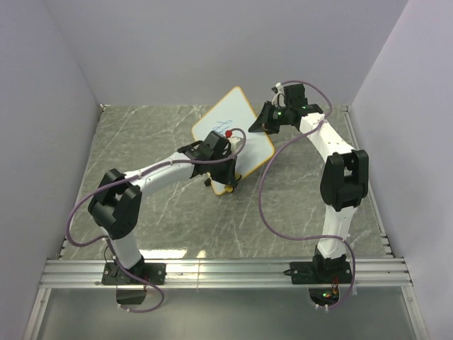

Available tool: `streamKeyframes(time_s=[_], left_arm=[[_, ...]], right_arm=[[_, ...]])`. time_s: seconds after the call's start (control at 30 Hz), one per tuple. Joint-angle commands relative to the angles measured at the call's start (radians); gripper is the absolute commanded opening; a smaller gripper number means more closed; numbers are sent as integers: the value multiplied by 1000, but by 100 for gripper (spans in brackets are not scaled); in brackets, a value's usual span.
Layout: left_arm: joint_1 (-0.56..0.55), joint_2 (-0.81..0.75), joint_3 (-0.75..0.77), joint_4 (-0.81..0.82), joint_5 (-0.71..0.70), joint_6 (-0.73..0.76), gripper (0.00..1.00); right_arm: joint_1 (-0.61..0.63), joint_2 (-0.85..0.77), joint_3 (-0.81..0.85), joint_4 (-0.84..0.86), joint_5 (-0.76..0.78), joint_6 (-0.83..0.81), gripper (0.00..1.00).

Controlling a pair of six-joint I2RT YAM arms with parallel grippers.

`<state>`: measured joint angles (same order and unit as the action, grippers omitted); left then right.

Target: Erase the whiteboard

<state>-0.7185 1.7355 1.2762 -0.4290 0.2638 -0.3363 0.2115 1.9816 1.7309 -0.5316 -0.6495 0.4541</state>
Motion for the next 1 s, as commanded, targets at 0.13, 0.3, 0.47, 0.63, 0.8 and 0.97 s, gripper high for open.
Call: streamKeyframes(time_s=[0.13,0.3,0.47,0.63,0.8,0.97], left_arm=[[22,174,219,-56,-83,14,1],[25,277,388,-117,-170,25,0],[120,347,489,-152,-250,-27,0],[267,415,547,-126,-239,-53,0],[347,527,641,-131,-200,-53,0],[375,570,709,-136,-126,-43,0]], right_arm=[[35,-10,-31,-91,60,-14,0],[35,-9,-31,-100,65,-29,0],[35,-16,-63,-94,53,-28,0],[46,-59,-123,-99,36,-38,0],[69,-90,-165,-107,30,-49,0],[83,-110,-192,-103,24,-54,0]])
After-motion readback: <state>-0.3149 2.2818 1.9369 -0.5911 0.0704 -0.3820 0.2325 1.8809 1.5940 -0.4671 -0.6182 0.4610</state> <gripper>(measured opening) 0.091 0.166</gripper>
